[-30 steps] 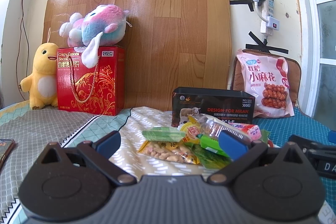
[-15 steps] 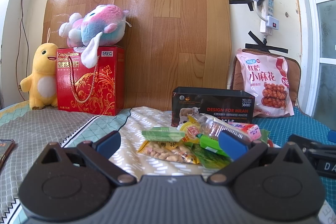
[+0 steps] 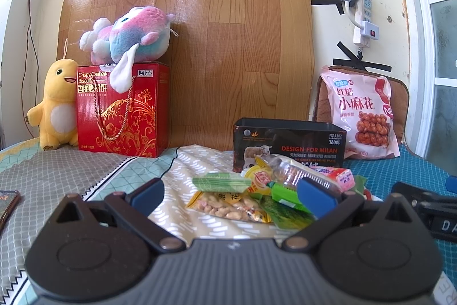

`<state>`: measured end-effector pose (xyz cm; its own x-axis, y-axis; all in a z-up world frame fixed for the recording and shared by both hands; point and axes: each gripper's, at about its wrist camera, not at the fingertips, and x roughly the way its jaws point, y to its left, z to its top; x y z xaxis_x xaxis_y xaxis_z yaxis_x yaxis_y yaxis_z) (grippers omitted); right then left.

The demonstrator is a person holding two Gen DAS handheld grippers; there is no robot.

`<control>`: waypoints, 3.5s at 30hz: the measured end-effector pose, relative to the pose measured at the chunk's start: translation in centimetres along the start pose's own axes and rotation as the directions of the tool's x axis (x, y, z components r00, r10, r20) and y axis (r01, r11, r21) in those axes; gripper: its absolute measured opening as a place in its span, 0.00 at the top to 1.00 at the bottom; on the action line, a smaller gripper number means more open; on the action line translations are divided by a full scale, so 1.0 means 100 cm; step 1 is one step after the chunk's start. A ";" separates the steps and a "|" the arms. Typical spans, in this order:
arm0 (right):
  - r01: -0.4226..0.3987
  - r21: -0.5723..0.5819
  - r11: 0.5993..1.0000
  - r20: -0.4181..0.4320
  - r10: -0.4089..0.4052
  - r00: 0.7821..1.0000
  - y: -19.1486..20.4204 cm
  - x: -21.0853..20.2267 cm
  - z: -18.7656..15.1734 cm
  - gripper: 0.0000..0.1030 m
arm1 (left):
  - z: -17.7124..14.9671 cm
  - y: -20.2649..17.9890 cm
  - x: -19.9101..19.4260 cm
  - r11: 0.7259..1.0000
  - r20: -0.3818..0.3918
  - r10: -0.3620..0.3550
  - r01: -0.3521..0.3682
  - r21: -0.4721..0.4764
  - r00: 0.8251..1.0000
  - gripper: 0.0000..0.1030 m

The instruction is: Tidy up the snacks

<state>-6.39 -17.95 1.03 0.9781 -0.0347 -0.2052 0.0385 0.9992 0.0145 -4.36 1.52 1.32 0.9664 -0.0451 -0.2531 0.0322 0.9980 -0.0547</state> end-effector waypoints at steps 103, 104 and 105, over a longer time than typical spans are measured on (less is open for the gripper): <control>-0.179 0.266 0.947 -0.139 0.222 0.965 -0.062 0.179 0.098 0.43 | 0.129 0.032 0.254 0.962 -0.254 -0.174 0.109 -0.252 0.951 0.53; -0.172 0.307 0.936 -0.163 0.230 0.959 -0.069 0.186 0.093 0.43 | 0.123 0.034 0.262 0.963 -0.296 -0.170 0.095 -0.254 0.940 0.53; -0.168 0.362 0.917 -0.197 0.251 0.948 -0.078 0.194 0.087 0.43 | 0.116 0.033 0.270 0.964 -0.335 -0.173 0.090 -0.250 0.926 0.53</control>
<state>14.06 -26.58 5.45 0.8964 0.2224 -0.3834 -0.0548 0.9140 0.4020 24.76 4.12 5.57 0.8041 -0.2296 -0.5484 0.0544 0.9469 -0.3168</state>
